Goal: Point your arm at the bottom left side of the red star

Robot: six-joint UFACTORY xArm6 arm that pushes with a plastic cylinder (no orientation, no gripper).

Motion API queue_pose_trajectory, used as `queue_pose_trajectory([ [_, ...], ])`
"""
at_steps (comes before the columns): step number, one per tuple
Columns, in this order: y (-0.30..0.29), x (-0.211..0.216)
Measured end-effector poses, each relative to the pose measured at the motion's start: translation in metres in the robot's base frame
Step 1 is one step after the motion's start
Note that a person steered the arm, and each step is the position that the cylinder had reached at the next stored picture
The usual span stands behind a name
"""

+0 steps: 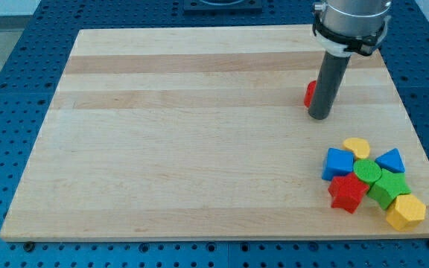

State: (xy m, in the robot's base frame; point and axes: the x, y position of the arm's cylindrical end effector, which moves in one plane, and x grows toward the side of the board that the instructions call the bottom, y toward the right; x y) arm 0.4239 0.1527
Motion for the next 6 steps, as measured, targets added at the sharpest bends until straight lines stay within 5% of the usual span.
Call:
queue_pose_trajectory([
  [3, 0.000, -0.028],
  [5, -0.035, 0.067],
  [6, -0.038, 0.072],
])
